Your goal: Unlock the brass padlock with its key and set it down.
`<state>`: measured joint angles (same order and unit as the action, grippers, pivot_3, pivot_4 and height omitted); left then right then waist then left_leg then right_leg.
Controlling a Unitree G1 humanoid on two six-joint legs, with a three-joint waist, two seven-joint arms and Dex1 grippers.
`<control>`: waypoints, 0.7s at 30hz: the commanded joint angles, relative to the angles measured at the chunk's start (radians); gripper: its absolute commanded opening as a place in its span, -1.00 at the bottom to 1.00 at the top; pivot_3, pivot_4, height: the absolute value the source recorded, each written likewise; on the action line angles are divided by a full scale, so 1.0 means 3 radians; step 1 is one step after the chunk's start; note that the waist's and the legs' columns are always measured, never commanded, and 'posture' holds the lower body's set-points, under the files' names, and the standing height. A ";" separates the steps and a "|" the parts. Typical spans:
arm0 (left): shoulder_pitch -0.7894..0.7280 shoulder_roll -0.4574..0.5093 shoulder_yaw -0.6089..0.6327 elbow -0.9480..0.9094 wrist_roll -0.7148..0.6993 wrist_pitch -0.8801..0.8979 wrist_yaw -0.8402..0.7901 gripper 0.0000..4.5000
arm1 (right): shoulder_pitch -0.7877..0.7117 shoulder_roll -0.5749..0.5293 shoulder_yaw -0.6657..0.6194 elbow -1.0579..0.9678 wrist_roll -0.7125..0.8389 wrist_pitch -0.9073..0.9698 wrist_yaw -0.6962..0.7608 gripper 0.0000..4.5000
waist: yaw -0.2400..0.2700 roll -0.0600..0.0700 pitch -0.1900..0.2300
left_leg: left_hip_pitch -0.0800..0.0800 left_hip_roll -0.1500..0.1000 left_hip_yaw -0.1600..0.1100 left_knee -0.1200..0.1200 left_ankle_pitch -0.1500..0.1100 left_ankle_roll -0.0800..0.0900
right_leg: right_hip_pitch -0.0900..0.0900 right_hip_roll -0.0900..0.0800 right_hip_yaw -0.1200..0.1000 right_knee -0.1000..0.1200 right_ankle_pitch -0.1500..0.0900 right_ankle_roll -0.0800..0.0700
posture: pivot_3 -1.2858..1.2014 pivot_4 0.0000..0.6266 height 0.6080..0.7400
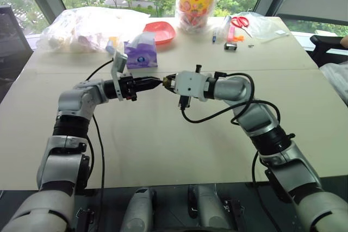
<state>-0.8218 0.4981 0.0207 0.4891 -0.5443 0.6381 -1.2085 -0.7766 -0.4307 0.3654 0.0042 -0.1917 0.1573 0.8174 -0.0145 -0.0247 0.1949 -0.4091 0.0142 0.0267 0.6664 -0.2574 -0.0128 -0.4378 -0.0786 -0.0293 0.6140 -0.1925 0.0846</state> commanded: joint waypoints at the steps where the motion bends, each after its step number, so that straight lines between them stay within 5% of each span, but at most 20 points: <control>1: -0.0046 0.0001 0.0039 -0.0074 0.0019 -0.0061 -0.0041 -0.94 | -0.0017 0.0015 -0.0070 -0.0155 0.0017 -0.0029 -0.0034 -0.69 | 0.0000 0.0000 0.0000 | 0.0000 0.0000 0.0000 0.0000 0.0000 0.0000 | 0.0000 0.0000 0.0000 0.0000 0.0000 0.0000 | 0.03 -0.52 1.00; 10: 0.0034 0.0014 -0.0044 -0.0217 0.0173 -0.0264 -0.0080 -0.97 | -0.0033 0.0022 -0.0047 -0.0120 0.0024 -0.0049 -0.0018 -0.69 | 0.0001 0.0000 0.0000 | 0.0000 0.0000 0.0000 0.0000 0.0000 0.0000 | 0.0000 0.0000 0.0000 0.0000 0.0000 0.0000 | 0.03 -0.52 1.00; 21: 0.0200 0.0066 -0.0573 -0.0156 0.1319 -0.2288 0.0038 -0.97 | -0.0014 0.0083 -0.0110 -0.0150 0.0141 0.0139 0.0096 -0.69 | 0.0010 0.0000 0.0000 | 0.0000 0.0000 0.0001 0.0000 0.0000 0.0000 | 0.0000 -0.0002 0.0000 -0.0001 -0.0001 -0.0003 | 0.03 -0.52 1.00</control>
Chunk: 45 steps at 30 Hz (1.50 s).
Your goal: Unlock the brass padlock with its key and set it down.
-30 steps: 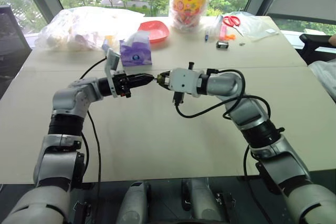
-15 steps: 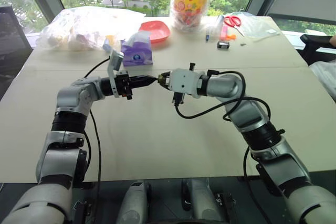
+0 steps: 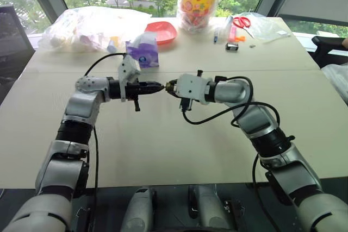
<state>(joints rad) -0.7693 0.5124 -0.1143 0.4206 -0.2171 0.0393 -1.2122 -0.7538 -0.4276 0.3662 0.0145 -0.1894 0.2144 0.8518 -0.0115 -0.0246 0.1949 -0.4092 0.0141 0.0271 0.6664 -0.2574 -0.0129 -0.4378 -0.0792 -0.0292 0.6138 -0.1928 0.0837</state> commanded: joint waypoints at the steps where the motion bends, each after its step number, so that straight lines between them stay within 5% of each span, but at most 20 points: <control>1: 0.0004 0.0005 -0.0084 0.0096 0.0162 -0.0203 0.0017 -0.97 | -0.0092 0.0073 -0.0112 -0.0185 0.0126 -0.0050 -0.0021 -0.69 | 0.0000 0.0000 0.0000 | 0.0000 0.0000 0.0000 0.0000 0.0000 0.0000 | 0.0000 0.0000 0.0000 0.0000 0.0000 0.0000 | 0.03 -0.52 1.00; 9: -0.0159 0.0139 0.0424 0.0022 -0.0981 0.2113 -0.0292 -0.97 | -0.0099 0.0027 -0.0097 -0.0160 -0.0008 -0.0167 -0.0101 -0.69 | -0.0032 0.0000 0.0000 | 0.0000 0.0001 -0.0002 0.0000 0.0000 0.0001 | -0.0002 0.0004 0.0000 0.0003 -0.0001 0.0006 | 0.03 -0.52 1.00; 18: -0.0200 0.0055 0.0542 -0.0061 -0.1072 0.2300 -0.0084 0.50 | -0.0099 0.0016 -0.0090 -0.0151 -0.0021 -0.0227 -0.0127 -0.69 | -0.0004 0.0000 0.0000 | -0.0001 -0.0001 -0.0005 0.0001 0.0000 0.0000 | 0.0001 0.0001 0.0000 0.0002 -0.0001 0.0006 | 0.03 -0.52 1.00; 32: -0.0338 -0.0187 0.0415 0.0211 -0.0937 0.2086 -0.0099 0.50 | -0.0086 0.0033 -0.0071 -0.0213 -0.0043 -0.0204 -0.0140 -0.69 | -0.0007 0.0000 0.0000 | -0.0001 -0.0001 -0.0004 0.0000 0.0000 0.0000 | 0.0001 0.0002 0.0000 0.0002 -0.0001 0.0005 | 0.03 -0.52 1.00; 35: -0.0367 -0.0219 0.0371 0.0273 -0.0879 0.2045 -0.0141 0.11 | -0.0079 0.0036 -0.0070 -0.0236 -0.0048 -0.0187 -0.0142 -0.69 | -0.0007 0.0000 0.0000 | -0.0001 -0.0001 -0.0004 0.0000 0.0000 0.0000 | 0.0001 0.0002 0.0000 0.0002 -0.0001 0.0005 | 0.03 -0.52 1.00; 40: -0.0406 -0.0251 0.0366 0.0341 -0.0860 0.2030 -0.0152 -0.86 | -0.0063 0.0037 -0.0072 -0.0283 -0.0060 -0.0156 -0.0141 -0.69 | -0.0008 0.0000 0.0000 | -0.0001 -0.0001 -0.0004 0.0000 0.0000 0.0000 | 0.0001 0.0002 0.0000 0.0002 -0.0001 0.0005 | 0.03 -0.52 1.00; 45: -0.0433 -0.0278 0.0387 0.0382 -0.0826 0.2003 -0.0117 -0.98 | -0.0048 0.0037 -0.0071 -0.0312 -0.0070 -0.0135 -0.0130 -0.69 | -0.0008 0.0000 0.0000 | -0.0001 -0.0001 -0.0004 0.0000 0.0000 0.0000 | 0.0001 0.0002 0.0000 0.0002 -0.0001 0.0006 | 0.03 -0.52 1.00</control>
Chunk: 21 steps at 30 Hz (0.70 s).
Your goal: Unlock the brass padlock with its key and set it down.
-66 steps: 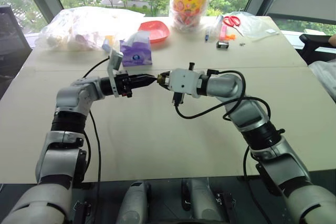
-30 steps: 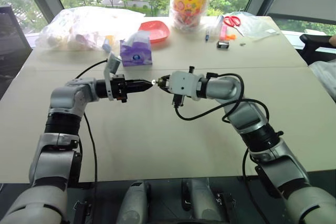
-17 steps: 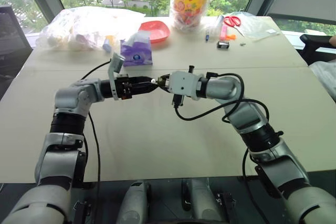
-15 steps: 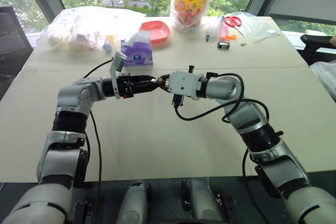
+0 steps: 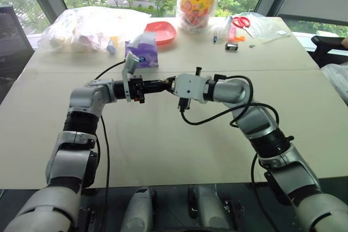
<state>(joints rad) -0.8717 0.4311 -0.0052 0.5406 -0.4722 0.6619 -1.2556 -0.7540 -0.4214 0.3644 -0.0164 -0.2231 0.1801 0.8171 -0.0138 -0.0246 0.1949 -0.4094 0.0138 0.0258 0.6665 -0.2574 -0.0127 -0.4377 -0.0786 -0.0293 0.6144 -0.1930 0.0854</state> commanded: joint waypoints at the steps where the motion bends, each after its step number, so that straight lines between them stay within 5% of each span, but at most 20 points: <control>1: -0.0093 -0.0008 0.0028 -0.0016 0.0027 -0.0073 0.0028 -0.98 | -0.0045 0.0017 -0.0065 -0.0211 0.0048 -0.0013 -0.0007 -0.69 | 0.0000 0.0000 0.0000 | 0.0000 0.0000 0.0000 0.0000 0.0000 0.0000 | 0.0000 0.0000 0.0000 0.0000 0.0000 0.0000 | 0.03 -0.52 1.00; 4: -0.0093 -0.0010 0.0037 -0.0012 0.0027 -0.0074 0.0026 -0.98 | -0.0041 0.0023 -0.0070 -0.0213 0.0072 0.0012 0.0009 -0.69 | 0.0000 0.0000 0.0000 | 0.0000 0.0000 0.0000 0.0000 0.0000 0.0000 | 0.0000 0.0000 0.0000 0.0000 0.0000 0.0000 | 0.03 -0.52 1.00; 11: -0.0008 0.0031 0.0125 -0.0101 -0.0039 -0.0019 0.0063 -1.00 | 0.0042 -0.0051 -0.0208 -0.0362 0.0135 0.0316 0.0029 0.84 | 0.0005 0.0000 0.0000 | 0.0000 0.0000 0.0000 0.0000 0.0000 0.0000 | 0.0000 0.0000 0.0000 0.0000 0.0000 0.0000 | 0.03 -0.52 1.00; 21: 0.0122 0.0108 0.0204 -0.0346 -0.0216 0.0159 -0.0061 -1.00 | 0.0199 0.0088 -0.0707 -0.0783 0.0736 0.1203 -0.0145 0.84 | 0.0003 0.0000 0.0000 | 0.0000 0.0001 -0.0001 0.0000 0.0000 0.0000 | 0.0000 -0.0001 0.0000 0.0001 0.0000 0.0000 | 0.03 -0.52 1.00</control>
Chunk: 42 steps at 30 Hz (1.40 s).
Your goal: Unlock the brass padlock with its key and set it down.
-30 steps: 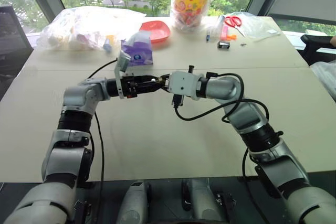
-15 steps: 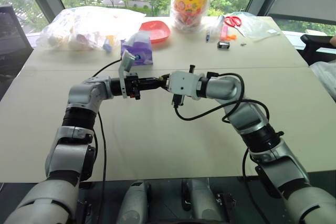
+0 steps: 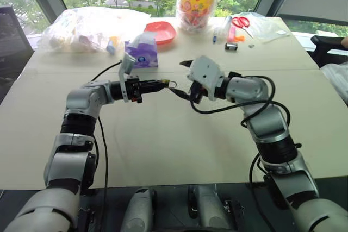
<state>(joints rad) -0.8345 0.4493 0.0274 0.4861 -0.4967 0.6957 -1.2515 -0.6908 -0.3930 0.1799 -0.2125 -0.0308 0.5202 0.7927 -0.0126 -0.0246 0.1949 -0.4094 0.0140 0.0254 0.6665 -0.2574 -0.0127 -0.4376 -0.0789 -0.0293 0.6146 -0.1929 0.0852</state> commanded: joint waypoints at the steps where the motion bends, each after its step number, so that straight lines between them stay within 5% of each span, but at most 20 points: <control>1: 0.0006 0.0056 0.0089 -0.0196 -0.0155 0.0071 -0.0102 -1.00 | -0.0016 -0.0008 -0.0094 -0.0120 0.0114 0.0084 -0.0082 0.84 | -0.0002 0.0000 0.0000 | 0.0000 0.0000 0.0000 0.0000 0.0000 0.0000 | 0.0000 0.0000 0.0000 0.0000 0.0000 0.0000 | 0.03 -0.52 1.00; 16: 0.0194 0.0209 0.0024 -0.0680 -0.0333 0.0339 -0.0237 -1.00 | -0.0043 0.0042 -0.0100 0.0209 0.0361 0.0077 -0.0212 0.84 | -0.0005 0.0000 0.0000 | 0.0000 0.0000 0.0000 0.0000 0.0000 0.0000 | 0.0000 0.0000 0.0000 -0.0001 0.0000 0.0000 | 0.03 -0.52 1.00; 26: 0.0179 0.0217 0.0068 -0.0707 -0.0387 0.0369 -0.0222 -1.00 | 0.0039 -0.0085 -0.0111 -0.0002 0.0921 0.0988 0.0019 0.84 | 0.0001 0.0000 0.0000 | 0.0000 0.0000 0.0000 0.0000 0.0000 0.0000 | 0.0000 -0.0001 0.0000 -0.0001 -0.0001 -0.0001 | 0.03 -0.52 1.00; 42: 0.0108 0.0166 0.0048 -0.0539 -0.0319 0.0233 -0.0155 -1.00 | 0.0175 -0.0335 -0.0215 -0.0228 0.1127 0.0921 -0.0037 0.84 | 0.0007 0.0000 0.0000 | -0.0001 0.0000 0.0000 0.0000 0.0000 0.0000 | -0.0001 -0.0001 0.0000 -0.0002 -0.0001 -0.0001 | 0.03 -0.52 1.00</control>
<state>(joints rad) -0.7680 0.4993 0.0234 0.3250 -0.5843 0.7918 -1.3028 -0.6394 -0.4688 0.1270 -0.2482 0.2995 0.8182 0.7694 -0.0104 -0.0246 0.1949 -0.4099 0.0140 0.0253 0.6664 -0.2574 -0.0127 -0.4378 -0.0792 -0.0294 0.6138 -0.1933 0.0851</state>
